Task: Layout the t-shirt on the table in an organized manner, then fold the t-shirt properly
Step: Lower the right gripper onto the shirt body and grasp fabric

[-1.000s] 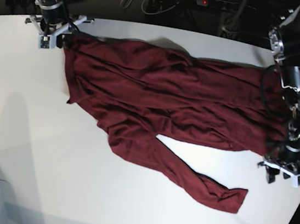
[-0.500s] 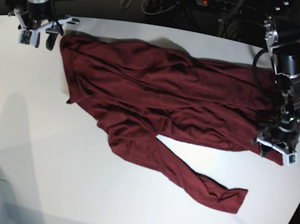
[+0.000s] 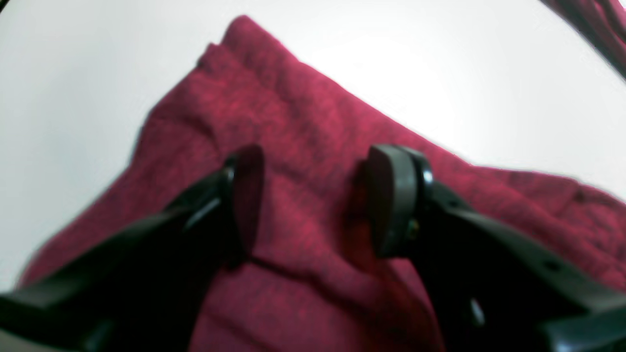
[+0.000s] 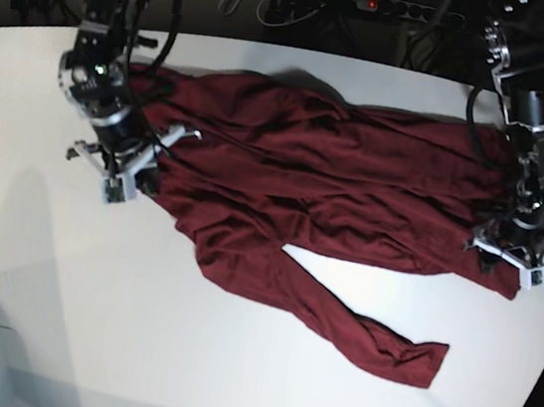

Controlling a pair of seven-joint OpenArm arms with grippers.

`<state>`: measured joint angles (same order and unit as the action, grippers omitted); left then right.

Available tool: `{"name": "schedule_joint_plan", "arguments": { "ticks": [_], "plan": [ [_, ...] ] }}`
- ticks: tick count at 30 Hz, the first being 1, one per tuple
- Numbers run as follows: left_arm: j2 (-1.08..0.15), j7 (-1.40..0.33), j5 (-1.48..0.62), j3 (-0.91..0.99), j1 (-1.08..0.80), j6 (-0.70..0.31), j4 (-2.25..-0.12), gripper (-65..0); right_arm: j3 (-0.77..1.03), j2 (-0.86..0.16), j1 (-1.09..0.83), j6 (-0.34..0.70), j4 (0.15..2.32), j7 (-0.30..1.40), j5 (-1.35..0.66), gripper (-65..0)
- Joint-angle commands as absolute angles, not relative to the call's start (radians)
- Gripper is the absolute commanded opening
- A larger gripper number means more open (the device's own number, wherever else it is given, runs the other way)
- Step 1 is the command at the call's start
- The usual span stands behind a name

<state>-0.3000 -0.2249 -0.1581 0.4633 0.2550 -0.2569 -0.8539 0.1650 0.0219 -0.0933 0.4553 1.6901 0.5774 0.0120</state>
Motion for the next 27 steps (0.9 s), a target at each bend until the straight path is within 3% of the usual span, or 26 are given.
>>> {"name": "schedule_joint_plan", "arguments": {
  "ticks": [1,9,19,27],
  "plan": [
    [-0.323,-0.194,-0.162,0.467,0.278,-0.254,-0.885,-32.3,0.165,0.016,-0.065,0.452,1.675,0.562,0.005,-65.0],
    [-0.325,-0.189,-0.157,0.467,0.262,-0.254,-0.868,-32.3,0.163,0.015,0.053,0.452,1.518,0.57,0.005,-65.0],
    [-0.315,-0.186,-0.157,0.461,0.3,-0.254,-0.78,-32.3,0.163,-0.059,0.265,0.452,1.106,0.552,0.005,-65.0],
    [-0.315,-0.174,-0.157,0.461,0.447,-0.251,-0.625,-32.3,0.165,-0.143,0.452,0.447,0.76,0.328,0.007,-65.0]
  ]
}}
